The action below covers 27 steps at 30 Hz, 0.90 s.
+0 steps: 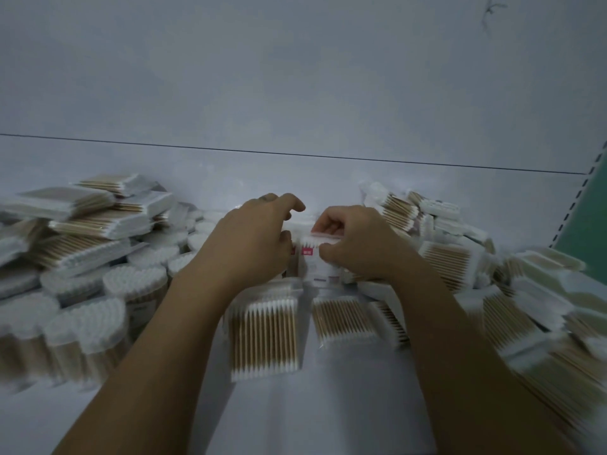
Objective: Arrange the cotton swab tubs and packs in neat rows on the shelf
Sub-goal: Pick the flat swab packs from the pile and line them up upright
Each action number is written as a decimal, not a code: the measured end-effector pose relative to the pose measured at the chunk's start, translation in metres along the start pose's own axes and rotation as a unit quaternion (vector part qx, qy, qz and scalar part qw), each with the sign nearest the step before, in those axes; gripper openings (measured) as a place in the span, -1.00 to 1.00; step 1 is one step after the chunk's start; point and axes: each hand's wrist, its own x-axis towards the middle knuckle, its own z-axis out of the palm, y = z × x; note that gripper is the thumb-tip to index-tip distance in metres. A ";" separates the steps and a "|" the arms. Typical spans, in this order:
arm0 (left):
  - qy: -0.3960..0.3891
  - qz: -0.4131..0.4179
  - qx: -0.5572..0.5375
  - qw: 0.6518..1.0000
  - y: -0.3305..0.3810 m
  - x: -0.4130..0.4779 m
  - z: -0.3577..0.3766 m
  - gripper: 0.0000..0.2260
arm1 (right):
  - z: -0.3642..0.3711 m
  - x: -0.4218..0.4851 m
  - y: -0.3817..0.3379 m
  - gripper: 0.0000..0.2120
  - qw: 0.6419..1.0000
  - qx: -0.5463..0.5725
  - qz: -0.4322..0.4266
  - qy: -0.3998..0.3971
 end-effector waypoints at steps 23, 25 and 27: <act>-0.052 0.039 -0.047 0.997 0.010 -0.005 -0.001 -0.67 | -0.025 -0.009 -0.010 -0.55 0.992 -0.103 0.071 -0.020; -0.061 0.059 -0.036 0.996 0.014 -0.006 -0.007 -0.71 | -0.041 -0.022 -0.017 -0.56 0.986 -0.144 0.060 -0.062; -0.075 0.077 -0.012 0.994 0.018 -0.007 -0.010 -0.76 | -0.042 -0.036 -0.024 -0.48 0.968 -0.186 0.056 -0.161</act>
